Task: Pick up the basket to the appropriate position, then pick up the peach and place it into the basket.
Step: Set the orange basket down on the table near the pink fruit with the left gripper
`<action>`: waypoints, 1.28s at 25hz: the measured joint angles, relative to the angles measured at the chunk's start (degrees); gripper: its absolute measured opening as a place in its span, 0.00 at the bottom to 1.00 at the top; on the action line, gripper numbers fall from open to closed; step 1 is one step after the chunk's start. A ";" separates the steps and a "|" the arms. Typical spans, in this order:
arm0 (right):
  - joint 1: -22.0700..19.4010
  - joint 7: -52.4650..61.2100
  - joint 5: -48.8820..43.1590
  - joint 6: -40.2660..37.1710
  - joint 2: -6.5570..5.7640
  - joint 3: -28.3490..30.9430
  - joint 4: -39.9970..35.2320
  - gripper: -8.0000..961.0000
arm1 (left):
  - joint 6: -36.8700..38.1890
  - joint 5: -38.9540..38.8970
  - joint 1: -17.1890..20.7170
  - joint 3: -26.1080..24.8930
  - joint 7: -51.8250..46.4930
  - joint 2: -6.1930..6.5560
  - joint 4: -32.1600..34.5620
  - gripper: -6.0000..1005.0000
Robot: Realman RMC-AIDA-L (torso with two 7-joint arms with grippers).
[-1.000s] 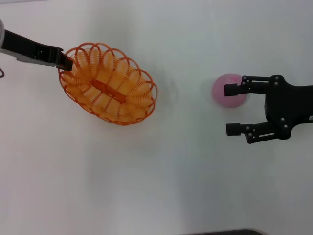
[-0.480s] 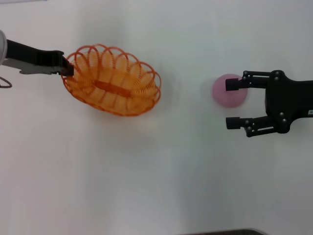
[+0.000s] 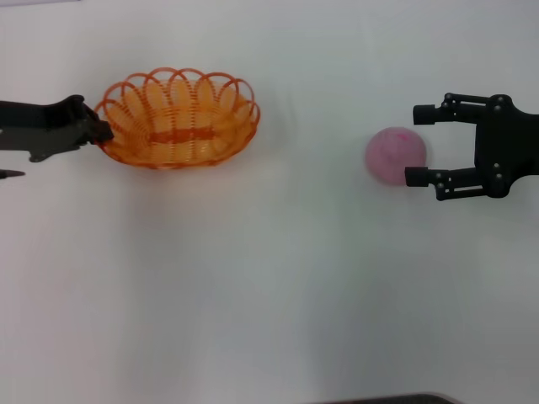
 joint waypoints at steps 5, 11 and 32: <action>0.52 -0.02 -0.08 0.59 -0.04 -0.14 -0.10 0.92 | -1.25 -2.49 1.36 1.26 0.04 0.05 -1.26 0.08; 0.98 0.17 -0.03 0.42 -0.04 -0.43 -0.26 0.92 | -3.95 -3.24 2.70 3.34 -0.27 -0.15 -1.90 0.08; 1.18 2.18 0.05 -2.83 0.04 0.11 -0.26 0.92 | -1.69 -6.45 5.94 3.59 4.54 0.03 0.82 0.58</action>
